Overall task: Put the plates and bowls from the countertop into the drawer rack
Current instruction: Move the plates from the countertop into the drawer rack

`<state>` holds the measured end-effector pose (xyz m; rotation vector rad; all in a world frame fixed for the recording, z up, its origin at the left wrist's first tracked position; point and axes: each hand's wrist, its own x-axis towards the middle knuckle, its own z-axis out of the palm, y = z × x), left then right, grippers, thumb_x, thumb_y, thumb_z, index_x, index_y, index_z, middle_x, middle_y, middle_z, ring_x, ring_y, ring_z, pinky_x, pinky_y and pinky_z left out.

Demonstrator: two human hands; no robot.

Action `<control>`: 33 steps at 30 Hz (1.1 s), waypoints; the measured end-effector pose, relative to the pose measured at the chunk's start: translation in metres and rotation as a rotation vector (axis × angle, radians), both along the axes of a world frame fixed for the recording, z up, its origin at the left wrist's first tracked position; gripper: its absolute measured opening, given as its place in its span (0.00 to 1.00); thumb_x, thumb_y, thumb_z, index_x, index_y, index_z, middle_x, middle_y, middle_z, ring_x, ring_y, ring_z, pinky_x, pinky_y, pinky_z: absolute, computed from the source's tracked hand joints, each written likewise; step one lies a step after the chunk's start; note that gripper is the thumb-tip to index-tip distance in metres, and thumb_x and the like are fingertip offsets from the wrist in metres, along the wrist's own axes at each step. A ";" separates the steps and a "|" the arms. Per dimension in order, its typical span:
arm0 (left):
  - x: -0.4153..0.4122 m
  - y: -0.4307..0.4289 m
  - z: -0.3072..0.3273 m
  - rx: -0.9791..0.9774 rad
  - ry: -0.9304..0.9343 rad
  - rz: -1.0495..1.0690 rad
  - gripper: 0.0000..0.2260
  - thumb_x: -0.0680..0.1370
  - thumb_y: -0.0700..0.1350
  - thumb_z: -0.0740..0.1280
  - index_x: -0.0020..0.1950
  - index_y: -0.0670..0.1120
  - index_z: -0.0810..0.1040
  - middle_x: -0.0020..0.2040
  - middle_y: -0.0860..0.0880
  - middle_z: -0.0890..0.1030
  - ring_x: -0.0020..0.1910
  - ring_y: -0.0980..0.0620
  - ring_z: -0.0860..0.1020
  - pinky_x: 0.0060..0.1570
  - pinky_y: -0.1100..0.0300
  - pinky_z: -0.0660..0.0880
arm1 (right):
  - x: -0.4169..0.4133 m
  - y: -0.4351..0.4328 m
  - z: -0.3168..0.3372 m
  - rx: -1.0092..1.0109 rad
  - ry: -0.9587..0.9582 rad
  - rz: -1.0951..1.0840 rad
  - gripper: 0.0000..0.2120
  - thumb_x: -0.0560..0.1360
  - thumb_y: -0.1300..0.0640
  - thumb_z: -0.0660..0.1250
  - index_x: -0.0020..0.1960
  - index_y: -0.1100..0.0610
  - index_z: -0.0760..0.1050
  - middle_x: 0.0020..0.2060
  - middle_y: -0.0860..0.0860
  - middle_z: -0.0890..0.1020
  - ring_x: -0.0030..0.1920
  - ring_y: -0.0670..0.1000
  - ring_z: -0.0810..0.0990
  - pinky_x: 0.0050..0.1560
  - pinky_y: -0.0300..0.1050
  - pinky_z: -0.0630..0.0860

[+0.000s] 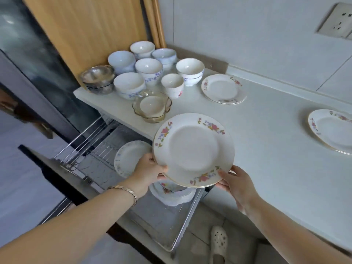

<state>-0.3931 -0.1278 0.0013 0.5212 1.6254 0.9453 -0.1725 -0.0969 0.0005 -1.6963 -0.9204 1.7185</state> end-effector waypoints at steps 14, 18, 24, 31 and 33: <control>-0.181 -0.083 -0.055 -0.339 -0.019 -0.033 0.14 0.73 0.24 0.61 0.55 0.36 0.73 0.52 0.39 0.79 0.43 0.46 0.79 0.46 0.51 0.77 | -0.181 -0.098 -0.074 -0.223 -0.022 0.013 0.12 0.77 0.62 0.62 0.60 0.59 0.72 0.50 0.57 0.83 0.43 0.54 0.82 0.60 0.53 0.77; -0.220 -0.055 -0.085 -0.396 0.004 -0.010 0.14 0.73 0.24 0.59 0.53 0.38 0.72 0.48 0.42 0.77 0.44 0.46 0.77 0.47 0.50 0.75 | -0.220 -0.069 -0.106 -0.267 -0.012 0.006 0.14 0.77 0.64 0.62 0.62 0.62 0.71 0.54 0.60 0.81 0.43 0.54 0.81 0.49 0.44 0.79; -0.269 -0.009 -0.123 -0.450 0.041 -0.015 0.14 0.73 0.24 0.59 0.54 0.37 0.73 0.48 0.41 0.79 0.45 0.46 0.78 0.51 0.50 0.75 | -0.275 -0.026 -0.143 -0.333 0.011 -0.047 0.10 0.76 0.67 0.61 0.56 0.59 0.71 0.49 0.58 0.79 0.43 0.55 0.80 0.38 0.38 0.80; -0.313 0.046 -0.190 -0.535 0.068 -0.140 0.10 0.74 0.25 0.61 0.47 0.39 0.72 0.49 0.43 0.78 0.60 0.40 0.75 0.53 0.51 0.75 | -0.327 -0.004 -0.211 -0.442 -0.080 -0.116 0.15 0.76 0.65 0.62 0.62 0.62 0.70 0.51 0.57 0.79 0.50 0.61 0.81 0.52 0.50 0.80; -0.321 0.061 -0.209 -0.536 0.057 -0.199 0.11 0.73 0.25 0.62 0.45 0.40 0.73 0.44 0.45 0.77 0.58 0.41 0.75 0.52 0.52 0.75 | -0.341 0.001 -0.231 -0.474 -0.137 -0.131 0.15 0.75 0.63 0.63 0.62 0.63 0.71 0.48 0.58 0.80 0.45 0.60 0.82 0.57 0.56 0.78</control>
